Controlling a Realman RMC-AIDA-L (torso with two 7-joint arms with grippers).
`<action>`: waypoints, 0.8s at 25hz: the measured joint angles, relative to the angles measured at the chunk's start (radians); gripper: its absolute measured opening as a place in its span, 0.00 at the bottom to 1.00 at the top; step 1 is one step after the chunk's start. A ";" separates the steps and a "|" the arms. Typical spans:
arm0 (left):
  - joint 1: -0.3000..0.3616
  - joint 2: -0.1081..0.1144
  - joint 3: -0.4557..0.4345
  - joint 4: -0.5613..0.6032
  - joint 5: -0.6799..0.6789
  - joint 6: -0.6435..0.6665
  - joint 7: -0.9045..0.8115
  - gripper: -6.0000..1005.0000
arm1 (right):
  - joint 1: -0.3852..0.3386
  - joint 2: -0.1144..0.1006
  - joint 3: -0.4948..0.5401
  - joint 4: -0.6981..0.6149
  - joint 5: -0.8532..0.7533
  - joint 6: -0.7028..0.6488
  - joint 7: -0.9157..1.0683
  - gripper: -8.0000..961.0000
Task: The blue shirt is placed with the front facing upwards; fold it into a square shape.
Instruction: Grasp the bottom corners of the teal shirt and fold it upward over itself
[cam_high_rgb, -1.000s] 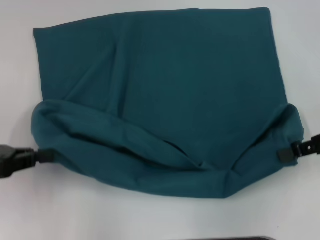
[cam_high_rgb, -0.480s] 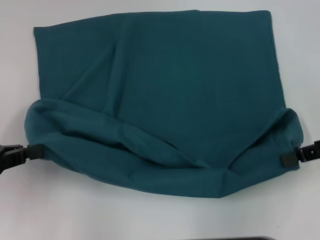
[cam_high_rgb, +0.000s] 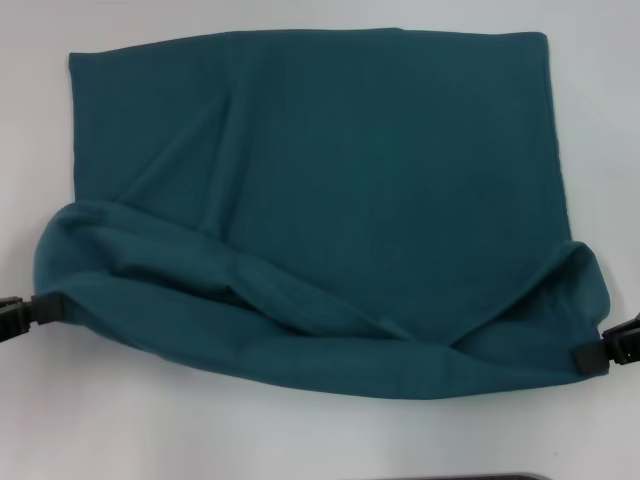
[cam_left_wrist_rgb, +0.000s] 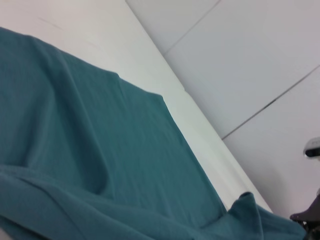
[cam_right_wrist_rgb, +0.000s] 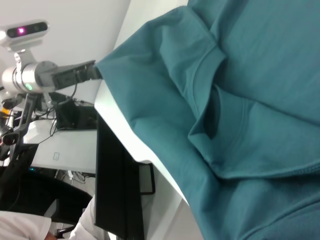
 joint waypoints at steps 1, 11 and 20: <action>0.001 0.003 -0.016 0.009 0.000 0.002 0.008 0.01 | 0.002 -0.003 -0.002 0.009 0.000 0.000 -0.008 0.05; -0.005 0.014 -0.089 0.025 -0.012 0.019 0.038 0.01 | 0.006 -0.025 -0.008 0.021 0.101 -0.002 -0.047 0.05; -0.007 0.036 -0.088 0.037 -0.071 0.016 0.040 0.01 | 0.000 -0.052 -0.066 0.017 0.251 -0.005 -0.044 0.05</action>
